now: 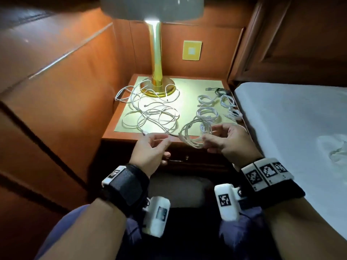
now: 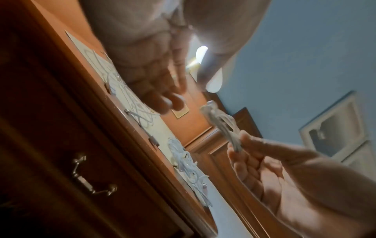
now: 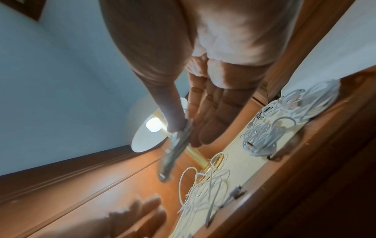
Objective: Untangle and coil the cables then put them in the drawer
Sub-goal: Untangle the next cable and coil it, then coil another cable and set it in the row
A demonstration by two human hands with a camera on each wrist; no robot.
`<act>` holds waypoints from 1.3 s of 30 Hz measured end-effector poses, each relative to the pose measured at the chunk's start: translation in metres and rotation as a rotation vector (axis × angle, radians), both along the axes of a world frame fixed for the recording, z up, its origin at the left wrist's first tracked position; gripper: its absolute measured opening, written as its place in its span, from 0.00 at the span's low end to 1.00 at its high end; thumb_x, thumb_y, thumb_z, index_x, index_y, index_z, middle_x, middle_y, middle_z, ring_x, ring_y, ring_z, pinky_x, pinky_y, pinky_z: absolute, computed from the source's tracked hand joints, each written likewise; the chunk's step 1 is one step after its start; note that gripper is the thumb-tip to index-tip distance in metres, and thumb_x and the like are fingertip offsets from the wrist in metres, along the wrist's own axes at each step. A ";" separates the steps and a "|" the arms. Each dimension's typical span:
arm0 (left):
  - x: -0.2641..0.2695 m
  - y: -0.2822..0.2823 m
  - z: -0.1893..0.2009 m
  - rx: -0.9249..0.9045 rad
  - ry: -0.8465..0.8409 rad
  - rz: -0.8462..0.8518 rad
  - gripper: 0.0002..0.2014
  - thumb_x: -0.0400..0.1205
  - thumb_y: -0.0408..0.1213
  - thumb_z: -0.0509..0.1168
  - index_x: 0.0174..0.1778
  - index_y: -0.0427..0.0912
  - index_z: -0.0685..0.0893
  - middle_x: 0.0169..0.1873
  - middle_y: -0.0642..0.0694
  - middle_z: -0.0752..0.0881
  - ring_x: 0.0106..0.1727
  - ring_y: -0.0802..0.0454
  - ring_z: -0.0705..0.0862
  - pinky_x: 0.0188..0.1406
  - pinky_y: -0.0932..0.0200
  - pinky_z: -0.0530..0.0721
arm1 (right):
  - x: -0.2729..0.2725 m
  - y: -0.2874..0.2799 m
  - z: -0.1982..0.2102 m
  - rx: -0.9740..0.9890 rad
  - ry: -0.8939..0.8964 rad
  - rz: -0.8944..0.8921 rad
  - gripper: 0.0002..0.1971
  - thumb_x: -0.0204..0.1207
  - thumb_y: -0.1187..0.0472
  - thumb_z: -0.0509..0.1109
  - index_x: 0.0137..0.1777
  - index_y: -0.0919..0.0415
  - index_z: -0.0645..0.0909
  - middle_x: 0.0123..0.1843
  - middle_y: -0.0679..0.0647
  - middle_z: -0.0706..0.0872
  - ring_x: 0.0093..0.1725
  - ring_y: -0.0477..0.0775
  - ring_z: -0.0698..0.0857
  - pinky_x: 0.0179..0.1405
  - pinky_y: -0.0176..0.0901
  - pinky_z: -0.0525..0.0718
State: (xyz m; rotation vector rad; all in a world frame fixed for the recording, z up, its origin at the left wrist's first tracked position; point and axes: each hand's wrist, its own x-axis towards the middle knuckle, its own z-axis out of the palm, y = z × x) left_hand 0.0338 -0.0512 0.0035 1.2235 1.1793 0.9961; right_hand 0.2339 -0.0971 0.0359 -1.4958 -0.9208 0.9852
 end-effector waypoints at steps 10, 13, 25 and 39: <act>0.061 0.184 0.002 -0.028 -0.013 0.040 0.05 0.86 0.35 0.65 0.54 0.41 0.84 0.48 0.43 0.87 0.32 0.52 0.86 0.24 0.61 0.82 | 0.078 0.193 -0.030 -0.159 0.057 -0.248 0.03 0.77 0.71 0.74 0.47 0.65 0.83 0.40 0.61 0.90 0.34 0.52 0.90 0.33 0.40 0.89; 0.076 0.216 -0.003 -0.038 -0.050 0.110 0.03 0.85 0.34 0.65 0.48 0.44 0.83 0.45 0.43 0.86 0.31 0.51 0.86 0.24 0.60 0.80 | 0.089 0.233 -0.029 -0.190 0.081 -0.265 0.09 0.80 0.72 0.69 0.38 0.65 0.80 0.33 0.59 0.87 0.26 0.47 0.87 0.33 0.38 0.87; 0.095 0.269 -0.011 0.119 0.031 0.184 0.05 0.84 0.31 0.64 0.50 0.40 0.85 0.42 0.43 0.87 0.33 0.51 0.86 0.23 0.64 0.80 | 0.114 0.344 -0.051 -0.469 0.095 -0.241 0.10 0.89 0.67 0.58 0.58 0.72 0.79 0.46 0.60 0.82 0.30 0.46 0.82 0.38 0.28 0.85; 0.085 0.254 -0.001 0.200 0.071 0.123 0.05 0.84 0.32 0.65 0.46 0.45 0.85 0.41 0.47 0.87 0.31 0.52 0.86 0.28 0.58 0.82 | 0.108 0.338 -0.062 -0.397 -0.176 -0.351 0.08 0.78 0.61 0.76 0.48 0.67 0.83 0.32 0.58 0.89 0.24 0.46 0.89 0.13 0.32 0.73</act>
